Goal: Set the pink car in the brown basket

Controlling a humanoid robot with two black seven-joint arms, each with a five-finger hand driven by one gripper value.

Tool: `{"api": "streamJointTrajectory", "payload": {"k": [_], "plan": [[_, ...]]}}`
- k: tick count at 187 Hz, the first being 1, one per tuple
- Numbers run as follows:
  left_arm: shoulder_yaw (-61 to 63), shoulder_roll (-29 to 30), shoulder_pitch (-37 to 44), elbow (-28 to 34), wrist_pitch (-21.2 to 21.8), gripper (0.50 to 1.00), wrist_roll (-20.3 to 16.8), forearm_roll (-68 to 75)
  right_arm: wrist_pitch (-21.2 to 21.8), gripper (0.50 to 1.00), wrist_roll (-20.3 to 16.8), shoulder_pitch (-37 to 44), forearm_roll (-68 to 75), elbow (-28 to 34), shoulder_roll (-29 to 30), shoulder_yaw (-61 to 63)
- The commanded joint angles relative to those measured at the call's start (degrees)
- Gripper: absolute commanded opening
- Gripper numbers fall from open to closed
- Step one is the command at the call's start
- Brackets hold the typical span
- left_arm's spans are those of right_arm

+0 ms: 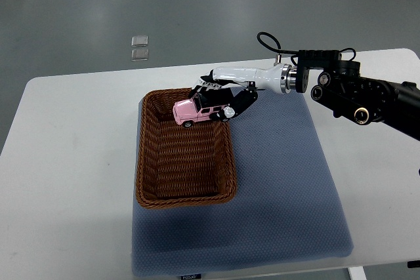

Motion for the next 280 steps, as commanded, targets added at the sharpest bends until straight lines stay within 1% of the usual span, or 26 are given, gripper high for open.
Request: {"api": "streamJointTrajectory", "payload": {"k": [1, 120, 122, 123, 124, 126, 129, 130, 131, 132, 133, 134, 135, 136, 139, 140, 149, 154, 161, 171, 202, 239, 245, 262, 273, 280], "plan": [[0.0, 0.0, 0.0, 0.0, 0.0, 1.0, 0.0, 0.0, 0.0, 0.5, -0.1, -0.2, 0.0, -0.2, 0.4, -0.4], [0.0, 0.0, 0.0, 0.0, 0.1, 1.0, 0.0, 0.0, -0.2, 0.5, -0.2, -2.3, 0.3, -1.6, 6.1, -0.2], [0.0, 0.0, 0.0, 0.0, 0.0, 1.0, 0.0, 0.0, -0.2, 0.504, -0.2, -2.4, 0.3, -1.7, 6.1, -0.1], [0.0, 0.0, 0.0, 0.0, 0.0, 1.0, 0.0, 0.0, -0.2, 0.529, -0.2, -2.5, 0.3, -1.6, 6.2, 0.0], [0.0, 0.0, 0.0, 0.0, 0.0, 1.0, 0.0, 0.0, -0.2, 0.529, -0.2, -2.5, 0.3, -1.6, 6.2, 0.0], [0.0, 0.0, 0.0, 0.0, 0.1, 1.0, 0.0, 0.0, -0.2, 0.584, -0.2, -2.7, 0.6, -1.6, 6.2, 0.0], [0.0, 0.0, 0.0, 0.0, 0.1, 1.0, 0.0, 0.0, -0.2, 0.607, -0.2, -2.8, 0.6, -1.6, 6.2, 0.1], [0.0, 0.0, 0.0, 0.0, 0.1, 1.0, 0.0, 0.0, -0.2, 0.633, -0.2, -2.8, 0.7, -1.6, 6.2, 0.2], [0.0, 0.0, 0.0, 0.0, 0.1, 1.0, 0.0, 0.0, -0.2, 0.633, -0.2, -2.8, 0.7, -1.6, 6.2, 0.2], [0.0, 0.0, 0.0, 0.0, 0.0, 1.0, 0.0, 0.0, -0.2, 0.658, -0.1, -2.8, 0.8, -1.6, 6.2, 0.4], [0.0, 0.0, 0.0, 0.0, 0.0, 1.0, 0.0, 0.0, -0.2, 0.658, -0.1, -2.8, 0.8, -1.6, 6.2, 0.4], [0.0, 0.0, 0.0, 0.0, 0.0, 1.0, 0.0, 0.0, -0.2, 0.682, -0.1, -2.8, 0.9, -1.6, 6.2, 0.4], [0.0, 0.0, 0.0, 0.0, 0.0, 1.0, 0.0, 0.0, -0.2, 0.682, -0.1, -2.8, 0.9, -1.6, 6.2, 0.4], [0.0, 0.0, 0.0, 0.0, 0.1, 1.0, 0.0, 0.0, -0.2, 0.707, -0.1, -2.9, 0.9, -1.6, 6.3, 0.4], [0.0, 0.0, 0.0, 0.0, 0.0, 1.0, 0.0, 0.0, -0.2, 0.723, -0.1, -2.9, 1.0, -1.6, 6.2, 0.4], [0.0, 0.0, 0.0, 0.0, 0.0, 1.0, 0.0, 0.0, -0.2, 0.741, -0.1, -2.9, 1.0, -1.6, 6.3, 0.4], [0.0, 0.0, 0.0, 0.0, 0.0, 1.0, 0.0, 0.0, -0.2, 0.77, -0.1, -2.9, 1.0, -1.6, 6.3, 0.5], [0.0, 0.0, 0.0, 0.0, 0.0, 1.0, 0.0, 0.0, -0.2, 0.809, -0.1, -2.9, 1.0, -1.6, 6.4, 0.5], [0.0, 0.0, 0.0, 0.0, 0.0, 1.0, 0.0, 0.0, -0.2, 0.834, -0.1, -2.9, 1.1, -1.6, 6.4, 0.7], [0.0, 0.0, 0.0, 0.0, 0.0, 1.0, 0.0, 0.0, -0.2, 0.852, -0.1, -2.9, 1.2, -1.6, 6.2, 0.8], [0.0, 0.0, 0.0, 0.0, 0.0, 1.0, 0.0, 0.0, -0.1, 0.856, -0.1, -2.7, 4.1, -1.7, 5.2, 1.1], [0.0, 0.0, 0.0, 0.0, 0.1, 1.0, 0.0, 0.0, 1.3, 0.858, -0.6, -3.4, 14.8, -1.9, 2.7, 6.5], [0.0, 0.0, 0.0, 0.0, 0.0, 1.0, 0.0, 0.0, 1.8, 0.858, -1.5, -3.7, 17.2, -2.0, 2.2, 6.6], [0.0, 0.0, 0.0, 0.0, 0.0, 1.0, 0.0, 0.0, 3.2, 0.86, -6.6, -4.6, 25.8, -2.5, -0.3, 6.8], [0.0, 0.0, 0.0, 0.0, 0.0, 1.0, 0.0, 0.0, 3.9, 0.86, -8.1, -5.3, 31.5, -2.7, -1.7, 6.9], [0.0, 0.0, 0.0, 0.0, 0.0, 1.0, 0.0, 0.0, 4.7, 0.876, -8.8, -6.1, 36.5, -3.0, -2.3, 6.8]]}}
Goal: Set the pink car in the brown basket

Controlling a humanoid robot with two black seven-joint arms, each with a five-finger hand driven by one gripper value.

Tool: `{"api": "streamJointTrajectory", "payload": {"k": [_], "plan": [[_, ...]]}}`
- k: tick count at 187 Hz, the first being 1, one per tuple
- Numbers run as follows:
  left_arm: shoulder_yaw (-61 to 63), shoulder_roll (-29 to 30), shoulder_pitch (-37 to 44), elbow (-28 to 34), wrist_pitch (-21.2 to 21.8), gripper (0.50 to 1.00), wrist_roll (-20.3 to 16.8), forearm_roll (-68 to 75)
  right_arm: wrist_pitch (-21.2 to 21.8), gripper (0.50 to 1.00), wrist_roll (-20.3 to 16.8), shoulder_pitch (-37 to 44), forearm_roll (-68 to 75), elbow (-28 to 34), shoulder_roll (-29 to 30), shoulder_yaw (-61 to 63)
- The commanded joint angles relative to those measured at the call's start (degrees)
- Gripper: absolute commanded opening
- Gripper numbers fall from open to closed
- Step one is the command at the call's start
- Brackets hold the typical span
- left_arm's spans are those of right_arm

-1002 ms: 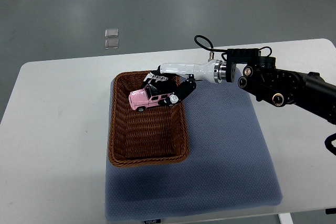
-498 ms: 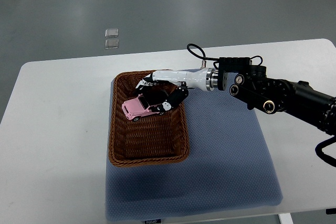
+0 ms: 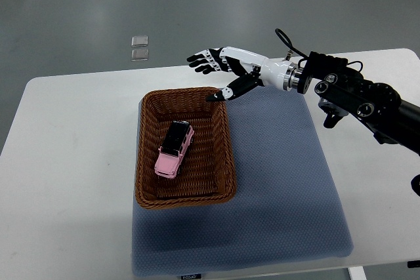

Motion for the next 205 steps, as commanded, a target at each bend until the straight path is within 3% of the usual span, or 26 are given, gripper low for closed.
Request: {"api": "streamJointTrajectory", "payload": {"k": [1, 35, 68, 111, 145, 205], "plan": [[0.0, 0.0, 0.0, 0.0, 0.0, 1.0, 0.0, 0.0, 1.9, 0.885, -3.0, -1.5, 11.6, -0.5, -2.1, 0.0], [0.0, 0.0, 0.0, 0.0, 0.1, 1.0, 0.0, 0.0, 2.6, 0.897, -10.4, -3.9, 24.7, -5.6, -1.8, 0.1], [0.0, 0.0, 0.0, 0.0, 0.0, 1.0, 0.0, 0.0, 3.4, 0.897, -11.7, -5.7, 38.1, -8.9, -2.4, 0.0], [0.0, 0.0, 0.0, 0.0, 0.0, 1.0, 0.0, 0.0, 6.1, 0.899, -18.0, -7.6, 49.0, -9.2, -5.0, 0.0], [0.0, 0.0, 0.0, 0.0, 0.0, 1.0, 0.0, 0.0, 6.3, 0.901, -19.6, -7.6, 50.1, -9.3, -5.7, 0.0], [0.0, 0.0, 0.0, 0.0, 0.0, 1.0, 0.0, 0.0, 5.3, 0.921, -17.5, -7.5, 49.7, -9.3, -4.9, 0.1]]}}
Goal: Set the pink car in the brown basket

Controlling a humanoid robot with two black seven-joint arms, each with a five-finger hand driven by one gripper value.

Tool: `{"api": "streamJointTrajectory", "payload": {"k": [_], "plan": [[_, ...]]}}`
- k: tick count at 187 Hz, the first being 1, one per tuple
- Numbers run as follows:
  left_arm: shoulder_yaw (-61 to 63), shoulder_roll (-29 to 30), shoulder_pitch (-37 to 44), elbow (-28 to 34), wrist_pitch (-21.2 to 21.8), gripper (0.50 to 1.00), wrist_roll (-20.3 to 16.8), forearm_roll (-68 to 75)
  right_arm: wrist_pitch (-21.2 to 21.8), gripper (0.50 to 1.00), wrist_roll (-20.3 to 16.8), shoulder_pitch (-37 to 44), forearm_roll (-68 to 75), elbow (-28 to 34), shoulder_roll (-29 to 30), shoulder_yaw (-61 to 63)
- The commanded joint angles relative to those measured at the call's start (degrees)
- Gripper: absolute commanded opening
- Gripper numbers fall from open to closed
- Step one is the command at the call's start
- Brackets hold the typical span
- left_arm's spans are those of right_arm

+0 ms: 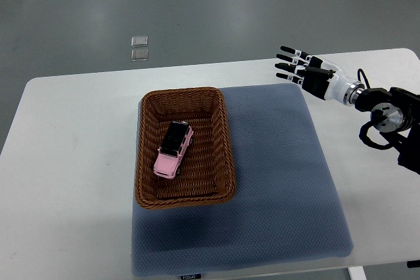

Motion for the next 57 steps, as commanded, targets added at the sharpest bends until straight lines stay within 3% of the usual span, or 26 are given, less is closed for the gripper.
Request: {"api": "streamJointTrajectory", "payload": {"k": [1, 57], "plan": [[0.0, 0.0, 0.0, 0.0, 0.0, 1.0, 0.0, 0.0, 0.1, 0.921, 0.1, 0.1, 0.0, 0.0, 0.0, 0.0], [0.0, 0.0, 0.0, 0.0, 0.0, 1.0, 0.0, 0.0, 0.1, 0.921, 0.3, -0.1, 0.0, -0.3, -0.4, -0.1]]}}
